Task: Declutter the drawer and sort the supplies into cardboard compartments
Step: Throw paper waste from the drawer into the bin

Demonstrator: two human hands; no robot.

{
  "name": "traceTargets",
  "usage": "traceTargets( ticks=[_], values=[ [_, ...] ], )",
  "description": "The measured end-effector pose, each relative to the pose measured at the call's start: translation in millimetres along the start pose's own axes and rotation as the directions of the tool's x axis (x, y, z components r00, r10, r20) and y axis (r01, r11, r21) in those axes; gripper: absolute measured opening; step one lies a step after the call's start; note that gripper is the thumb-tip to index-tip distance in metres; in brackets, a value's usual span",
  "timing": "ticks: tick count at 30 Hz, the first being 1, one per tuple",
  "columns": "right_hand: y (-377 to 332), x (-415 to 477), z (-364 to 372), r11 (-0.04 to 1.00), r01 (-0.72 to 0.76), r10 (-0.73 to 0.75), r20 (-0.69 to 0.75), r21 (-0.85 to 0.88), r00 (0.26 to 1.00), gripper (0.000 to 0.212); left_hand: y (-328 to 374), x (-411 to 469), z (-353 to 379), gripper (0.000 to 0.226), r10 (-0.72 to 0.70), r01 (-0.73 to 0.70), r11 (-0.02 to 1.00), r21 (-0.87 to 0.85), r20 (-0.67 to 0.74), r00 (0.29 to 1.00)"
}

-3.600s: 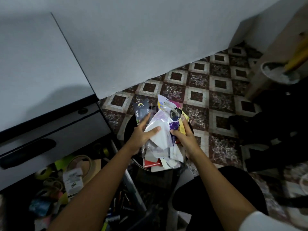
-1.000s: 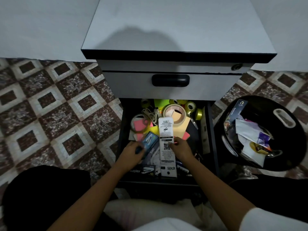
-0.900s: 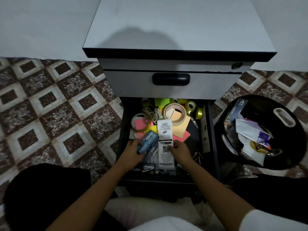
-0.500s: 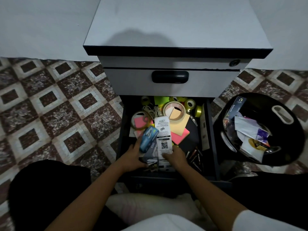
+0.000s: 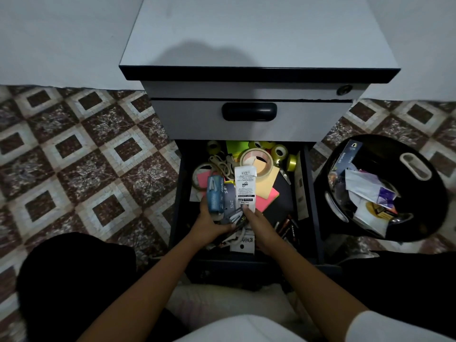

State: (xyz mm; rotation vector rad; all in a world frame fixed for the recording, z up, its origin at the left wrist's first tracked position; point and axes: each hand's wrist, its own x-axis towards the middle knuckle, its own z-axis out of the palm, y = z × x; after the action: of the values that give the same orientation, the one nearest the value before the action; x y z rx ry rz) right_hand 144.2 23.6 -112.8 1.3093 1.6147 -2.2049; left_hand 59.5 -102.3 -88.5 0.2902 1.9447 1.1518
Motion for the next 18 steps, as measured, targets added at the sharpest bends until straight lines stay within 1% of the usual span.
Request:
traceTargets(
  ticks=[2, 3, 5, 7, 8, 10, 12, 16, 18],
  values=[
    [6.3, 4.4, 1.6, 0.999, 0.014, -0.014, 0.01, 0.04, 1.0, 0.077, -2.5, -0.9, 1.6, 0.118, -0.012, 0.012, 1.0, 0.027, -0.01, 1.0],
    [4.4, 0.7, 3.6, 0.998, 0.036, -0.037, 0.009, 0.051, 0.999, 0.074, -3.3, -1.9, 2.3, 0.121, -0.031, 0.032, 0.998, 0.061, -0.018, 0.999],
    [6.6, -0.2, 4.5, 0.995, 0.087, -0.087, -0.006, 0.046, 0.996, 0.05, -13.6, 3.0, 1.9, 0.121, -0.062, 0.064, 0.993, 0.104, -0.02, 0.998],
    [1.2, -6.4, 1.2, 0.994, 0.095, -0.094, -0.025, 0.051, 0.995, 0.038, -10.4, 1.7, 1.8, 0.116, -0.052, 0.053, 0.995, 0.087, -0.015, 0.999],
    [1.9, -5.5, -2.1, 0.993, 0.096, -0.094, -0.023, 0.074, 0.995, 0.034, -6.0, -0.1, 2.4, 0.111, -0.028, 0.028, 0.998, 0.057, -0.006, 1.0],
    [0.4, -6.8, -6.5, 0.988, 0.08, -0.084, 0.022, 0.136, 0.996, 0.026, -0.5, -2.0, 2.7, 0.094, 0.013, -0.013, 1.0, 0.0, 0.029, 0.999],
    [-0.2, -7.7, -8.7, 0.978, 0.053, -0.066, 0.055, 0.2, 0.996, 0.018, 0.1, -1.3, 2.5, 0.082, 0.038, -0.037, 0.999, -0.028, 0.027, 0.999],
    [-2.3, -9.4, -9.2, 0.957, 0.033, -0.064, 0.098, 0.287, 0.993, 0.016, 11.3, -6.5, 0.9, 0.069, 0.059, -0.059, 0.99, -0.129, -0.004, 0.998],
    [-4.7, -11.1, -7.5, 0.948, 0.013, -0.056, 0.127, 0.319, 0.99, 0.017, 12.9, -6.6, 0.5, 0.069, 0.061, -0.058, 0.98, -0.191, 0.01, 0.998]
  ],
)
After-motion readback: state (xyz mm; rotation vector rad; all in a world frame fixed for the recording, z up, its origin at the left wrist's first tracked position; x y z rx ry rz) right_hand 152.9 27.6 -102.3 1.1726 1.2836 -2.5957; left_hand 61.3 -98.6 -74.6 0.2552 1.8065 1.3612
